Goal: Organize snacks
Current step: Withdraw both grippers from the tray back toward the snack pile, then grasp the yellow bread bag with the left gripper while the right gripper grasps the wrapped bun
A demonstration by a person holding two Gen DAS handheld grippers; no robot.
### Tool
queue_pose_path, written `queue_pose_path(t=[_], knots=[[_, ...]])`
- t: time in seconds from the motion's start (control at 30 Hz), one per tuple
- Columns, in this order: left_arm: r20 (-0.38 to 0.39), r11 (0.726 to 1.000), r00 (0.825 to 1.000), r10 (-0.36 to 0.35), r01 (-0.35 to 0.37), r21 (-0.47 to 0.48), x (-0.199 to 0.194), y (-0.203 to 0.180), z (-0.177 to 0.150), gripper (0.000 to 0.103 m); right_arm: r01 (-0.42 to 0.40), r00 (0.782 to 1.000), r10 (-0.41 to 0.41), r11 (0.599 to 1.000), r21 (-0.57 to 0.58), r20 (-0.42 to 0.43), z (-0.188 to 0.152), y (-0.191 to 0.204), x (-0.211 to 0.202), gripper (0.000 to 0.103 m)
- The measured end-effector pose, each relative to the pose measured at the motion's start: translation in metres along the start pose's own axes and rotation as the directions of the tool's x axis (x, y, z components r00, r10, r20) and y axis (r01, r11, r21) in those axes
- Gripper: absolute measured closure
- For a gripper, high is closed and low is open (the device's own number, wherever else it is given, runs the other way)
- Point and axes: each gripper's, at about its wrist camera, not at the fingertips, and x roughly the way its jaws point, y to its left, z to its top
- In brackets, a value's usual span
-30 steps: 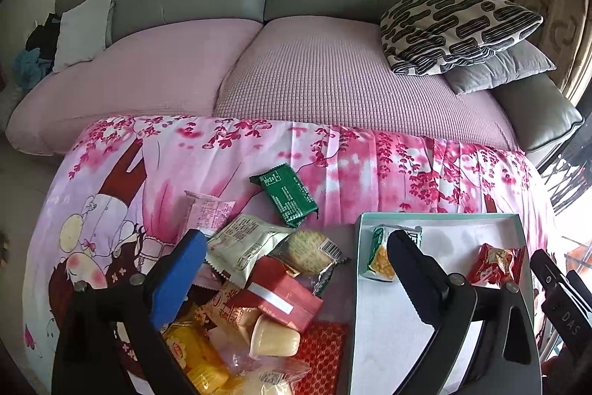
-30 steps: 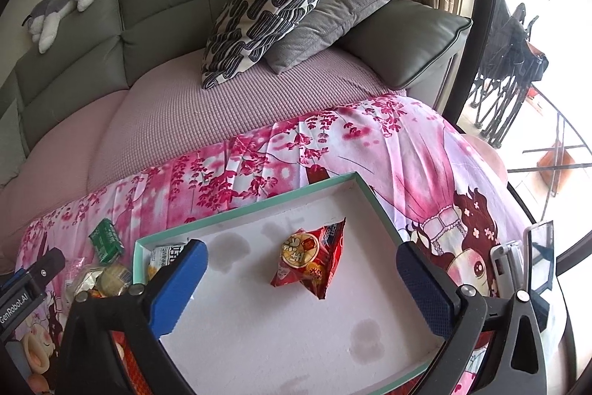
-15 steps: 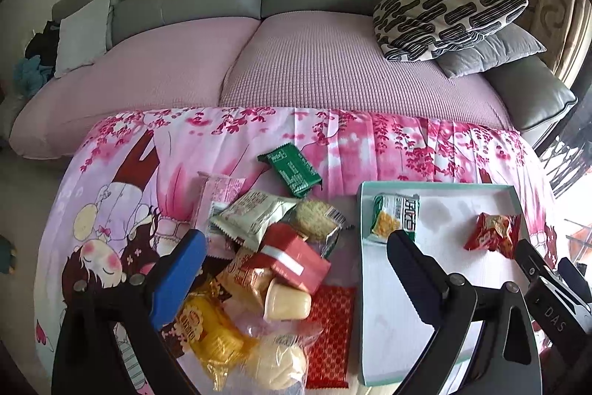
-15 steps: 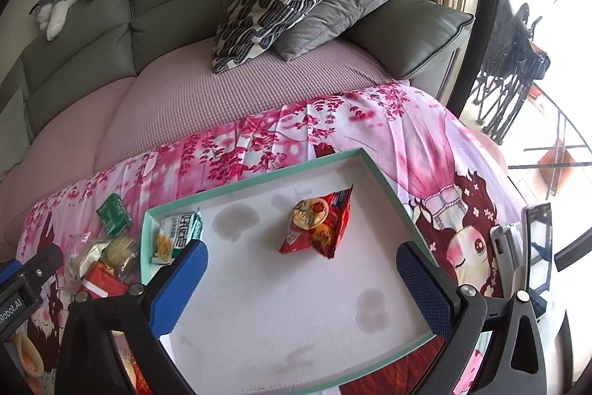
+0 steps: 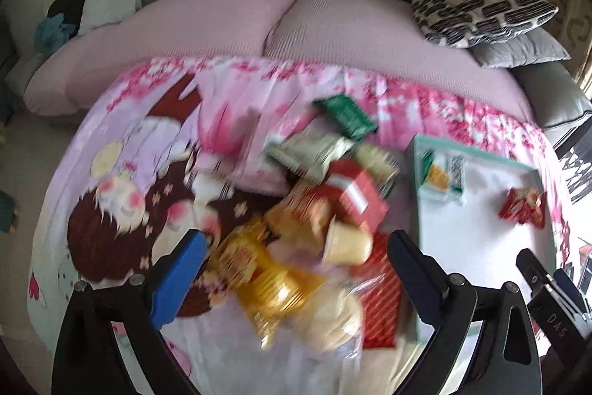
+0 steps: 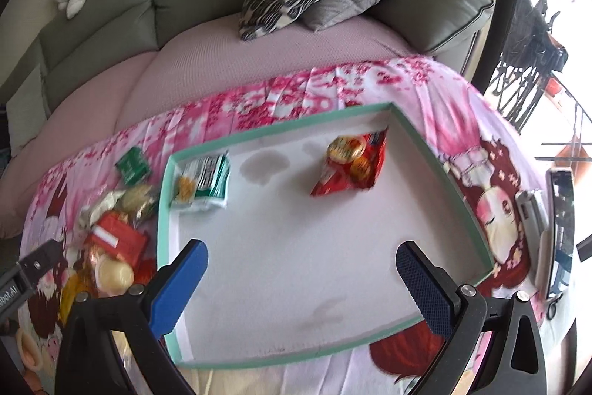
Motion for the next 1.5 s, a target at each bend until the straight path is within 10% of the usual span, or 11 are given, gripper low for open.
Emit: queue_pose_path(t=[1.5], knots=[[-0.12,0.961,0.988,-0.095,0.06,-0.269,0.025,0.102,-0.032,0.005,-0.179,0.982,0.154,0.942,-0.285,-0.108,-0.084,0.158,0.008,0.0]])
